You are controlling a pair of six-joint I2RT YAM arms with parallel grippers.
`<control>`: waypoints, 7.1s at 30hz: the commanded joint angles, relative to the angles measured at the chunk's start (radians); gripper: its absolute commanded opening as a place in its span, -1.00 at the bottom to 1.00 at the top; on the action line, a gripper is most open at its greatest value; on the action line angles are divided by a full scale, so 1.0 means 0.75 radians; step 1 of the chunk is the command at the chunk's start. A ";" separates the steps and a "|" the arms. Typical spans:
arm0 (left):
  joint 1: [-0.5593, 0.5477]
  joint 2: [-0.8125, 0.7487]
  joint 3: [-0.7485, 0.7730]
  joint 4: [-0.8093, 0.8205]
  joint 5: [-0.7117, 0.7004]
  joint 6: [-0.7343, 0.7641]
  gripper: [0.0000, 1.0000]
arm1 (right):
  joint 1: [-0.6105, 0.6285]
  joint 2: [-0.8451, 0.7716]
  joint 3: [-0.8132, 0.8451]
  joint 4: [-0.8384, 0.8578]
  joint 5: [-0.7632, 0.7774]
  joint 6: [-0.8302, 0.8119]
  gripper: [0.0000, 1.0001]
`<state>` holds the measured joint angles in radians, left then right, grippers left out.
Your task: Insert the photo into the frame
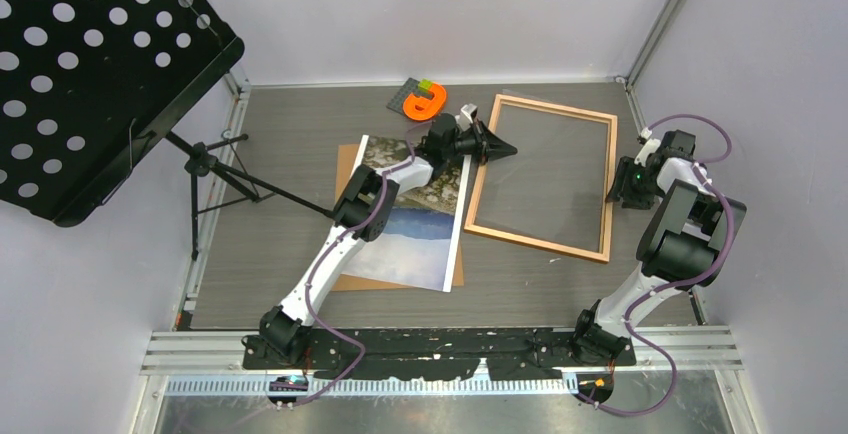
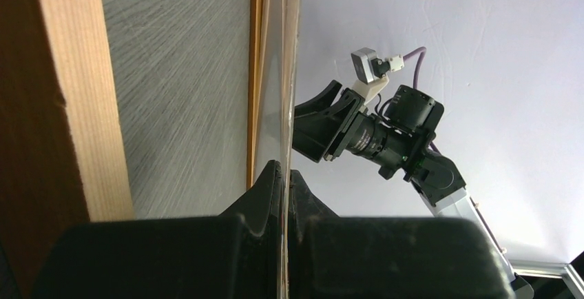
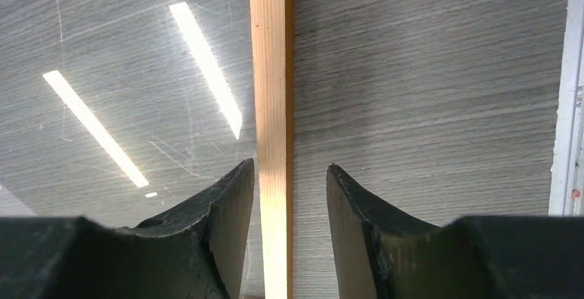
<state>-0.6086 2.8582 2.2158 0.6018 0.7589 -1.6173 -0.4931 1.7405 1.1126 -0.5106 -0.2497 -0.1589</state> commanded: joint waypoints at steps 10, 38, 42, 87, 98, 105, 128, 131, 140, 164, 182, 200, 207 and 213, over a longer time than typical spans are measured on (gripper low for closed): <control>-0.023 -0.130 -0.034 0.107 0.040 -0.014 -1.00 | -0.009 0.009 0.047 -0.005 -0.035 0.028 -0.15; -0.042 -0.114 -0.028 0.109 0.023 -0.089 -1.00 | -0.011 0.096 0.063 0.017 -0.062 0.056 -0.70; -0.044 -0.105 -0.022 0.116 0.023 -0.111 -1.00 | -0.011 0.098 0.064 0.016 -0.063 0.056 -0.74; -0.082 -0.115 -0.001 0.025 0.110 -0.100 -1.00 | -0.011 0.120 0.062 0.011 -0.081 0.022 -0.88; -0.088 -0.118 -0.022 0.025 0.117 -0.090 -1.00 | -0.011 0.118 0.065 0.007 -0.086 0.024 -0.88; -0.089 -0.122 -0.024 0.008 0.124 -0.060 -1.00 | -0.011 0.120 0.073 0.002 -0.086 0.022 -0.88; -0.097 -0.113 0.038 -0.074 0.170 0.007 -1.00 | -0.011 0.129 0.083 -0.006 -0.084 0.018 -0.88; -0.097 -0.100 0.090 -0.108 0.176 0.025 -1.00 | -0.011 0.131 0.084 -0.008 -0.081 0.012 -0.88; -0.097 -0.092 0.113 -0.111 0.169 -0.041 -1.00 | -0.011 0.138 0.091 -0.013 -0.076 0.009 -0.89; -0.093 -0.117 0.108 -0.086 0.168 -0.280 -1.00 | -0.011 0.139 0.087 -0.023 -0.066 0.000 -0.88; -0.089 -0.138 0.140 -0.122 0.211 -0.292 -1.00 | -0.011 0.137 0.089 -0.028 -0.067 -0.001 -0.89; -0.083 -0.129 0.166 -0.186 0.239 -0.261 -1.00 | -0.009 0.149 0.078 -0.020 -0.068 0.003 -0.88; -0.083 -0.099 0.214 -0.323 0.260 -0.117 -1.00 | -0.011 0.146 0.075 -0.020 -0.068 0.003 -0.89; -0.082 -0.074 0.277 -0.446 0.272 0.027 -1.00 | -0.010 0.147 0.069 -0.017 -0.068 0.001 -0.89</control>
<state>-0.6468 2.8254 2.3585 0.3378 0.9100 -1.6958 -0.5060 1.8072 1.1706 -0.5583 -0.3202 -0.1452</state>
